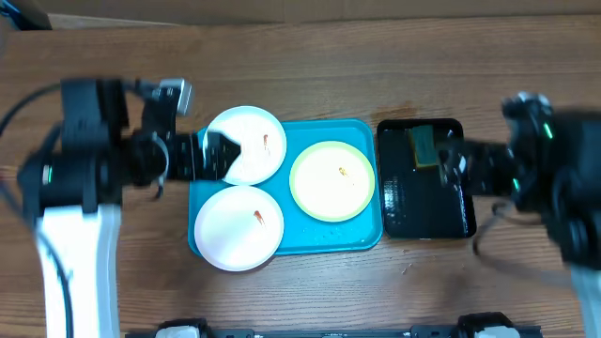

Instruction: Clean dirty plates on tray and stack at the side

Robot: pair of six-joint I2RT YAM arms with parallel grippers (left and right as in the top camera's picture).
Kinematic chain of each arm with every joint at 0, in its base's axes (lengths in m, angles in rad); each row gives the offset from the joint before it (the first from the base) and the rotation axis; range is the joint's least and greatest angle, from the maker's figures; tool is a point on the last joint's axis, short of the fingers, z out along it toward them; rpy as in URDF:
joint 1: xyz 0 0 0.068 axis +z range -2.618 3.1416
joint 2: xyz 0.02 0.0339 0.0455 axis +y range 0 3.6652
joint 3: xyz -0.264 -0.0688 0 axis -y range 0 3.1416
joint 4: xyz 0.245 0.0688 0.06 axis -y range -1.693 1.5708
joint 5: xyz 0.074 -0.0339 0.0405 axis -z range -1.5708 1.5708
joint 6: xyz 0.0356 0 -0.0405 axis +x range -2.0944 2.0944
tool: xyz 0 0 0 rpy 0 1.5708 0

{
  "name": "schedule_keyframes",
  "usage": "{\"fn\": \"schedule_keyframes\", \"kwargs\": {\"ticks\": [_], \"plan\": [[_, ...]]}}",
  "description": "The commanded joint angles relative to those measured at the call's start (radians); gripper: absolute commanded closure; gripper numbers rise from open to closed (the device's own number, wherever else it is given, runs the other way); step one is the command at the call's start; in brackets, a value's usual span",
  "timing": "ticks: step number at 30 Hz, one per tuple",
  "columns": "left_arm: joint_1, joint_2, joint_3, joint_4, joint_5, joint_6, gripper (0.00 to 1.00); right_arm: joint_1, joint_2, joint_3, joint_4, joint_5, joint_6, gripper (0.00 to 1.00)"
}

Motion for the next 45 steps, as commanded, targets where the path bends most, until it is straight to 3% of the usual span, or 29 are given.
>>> {"fn": "schedule_keyframes", "kwargs": {"ticks": [1, 3, 4, 6, 7, 10, 12, 20, 24, 30, 45], "plan": [[-0.007, 0.111, 0.049, -0.033, 0.103, 0.018, 0.02, 0.003, 0.132, 0.063, -0.029, -0.031, 0.000, 0.00], [-0.010, 0.161, 0.043, -0.049, 0.141, 0.009, 0.27, 0.003, 0.194, 0.061, -0.030, -0.009, 0.001, 0.00], [-0.022, 0.182, 0.037, -0.059, 0.151, 0.011, 0.34, 0.003, 0.224, 0.061, -0.031, -0.006, 0.001, 0.05], [-0.060, 0.207, 0.021, -0.059, 0.108, 0.005, 0.37, 0.003, 0.274, 0.061, -0.034, 0.002, 0.001, 0.17], [-0.087, 0.214, 0.009, -0.047, 0.060, -0.028, 0.36, 0.003, 0.299, 0.061, -0.035, 0.013, 0.001, 0.21], [-0.185, 0.222, -0.050, 0.018, -0.097, -0.160, 0.31, 0.003, 0.363, 0.058, -0.042, 0.048, 0.001, 0.21], [-0.265, 0.224, -0.105, 0.072, -0.177, -0.223, 0.30, 0.003, 0.396, 0.056, -0.041, 0.070, 0.000, 0.11], [-0.471, 0.226, -0.300, 0.282, -0.377, -0.369, 0.26, 0.003, 0.492, 0.053, 0.018, 0.200, -0.004, 0.03], [-0.505, 0.231, -0.384, 0.407, -0.388, -0.430, 0.27, 0.003, 0.540, 0.011, 0.066, 0.230, -0.007, 0.03], [-0.519, 0.266, -0.463, 0.555, -0.389, -0.473, 0.30, 0.003, 0.615, -0.108, 0.292, 0.278, -0.008, 0.06], [-0.524, 0.451, -0.470, 0.603, -0.382, -0.499, 0.30, 0.003, 0.715, -0.270, 0.509, 0.274, -0.026, 0.09]]}}
